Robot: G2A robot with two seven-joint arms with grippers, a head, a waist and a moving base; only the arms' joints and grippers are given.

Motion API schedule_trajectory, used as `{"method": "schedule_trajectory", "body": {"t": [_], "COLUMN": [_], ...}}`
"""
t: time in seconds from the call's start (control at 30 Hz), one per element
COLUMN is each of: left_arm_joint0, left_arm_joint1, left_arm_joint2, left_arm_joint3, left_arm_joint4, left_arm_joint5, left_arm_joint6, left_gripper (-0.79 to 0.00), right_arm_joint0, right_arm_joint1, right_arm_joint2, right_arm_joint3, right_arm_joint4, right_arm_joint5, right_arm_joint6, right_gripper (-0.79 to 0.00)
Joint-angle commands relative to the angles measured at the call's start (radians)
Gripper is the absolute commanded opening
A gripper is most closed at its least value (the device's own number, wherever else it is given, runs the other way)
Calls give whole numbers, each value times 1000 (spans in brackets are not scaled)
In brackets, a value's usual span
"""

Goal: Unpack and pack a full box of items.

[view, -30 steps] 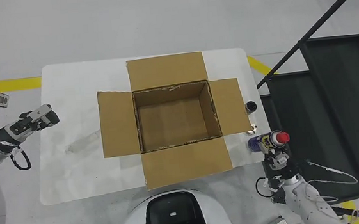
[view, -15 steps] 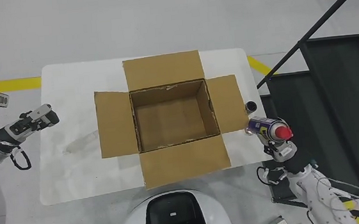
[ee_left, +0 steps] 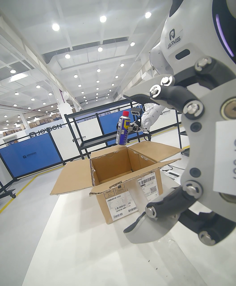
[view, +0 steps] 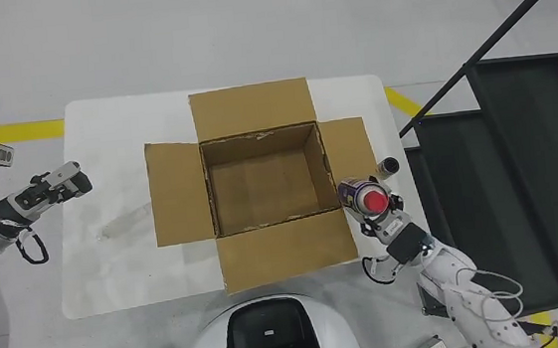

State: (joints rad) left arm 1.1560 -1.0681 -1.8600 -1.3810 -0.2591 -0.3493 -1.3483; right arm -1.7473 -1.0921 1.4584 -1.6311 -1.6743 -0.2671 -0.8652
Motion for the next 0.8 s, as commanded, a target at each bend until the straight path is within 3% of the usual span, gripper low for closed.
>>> {"method": "schedule_trajectory", "body": {"t": [0.0, 0.53, 0.63, 0.77], "left_arm_joint0": [0, 0, 0, 0], "left_arm_joint1": [0, 0, 0, 0], "left_arm_joint2": [0, 0, 0, 0], "left_arm_joint3": [0, 0, 0, 0], "left_arm_joint4": [0, 0, 0, 0], "left_arm_joint5": [0, 0, 0, 0], "left_arm_joint6": [0, 0, 0, 0], "left_gripper": [0, 0, 0, 0], "right_arm_joint0": [1, 1, -4, -23], "right_arm_joint1": [0, 0, 2, 12], "right_arm_joint2": [-2, -2, 23, 88], "right_arm_joint3": [-3, -3, -48, -230], "right_arm_joint4": [0, 0, -9, -49], "right_arm_joint5": [-1, -1, 21, -8], "right_arm_joint6": [4, 4, 80, 230], "right_gripper": [-785, -785, -785, -785]}}
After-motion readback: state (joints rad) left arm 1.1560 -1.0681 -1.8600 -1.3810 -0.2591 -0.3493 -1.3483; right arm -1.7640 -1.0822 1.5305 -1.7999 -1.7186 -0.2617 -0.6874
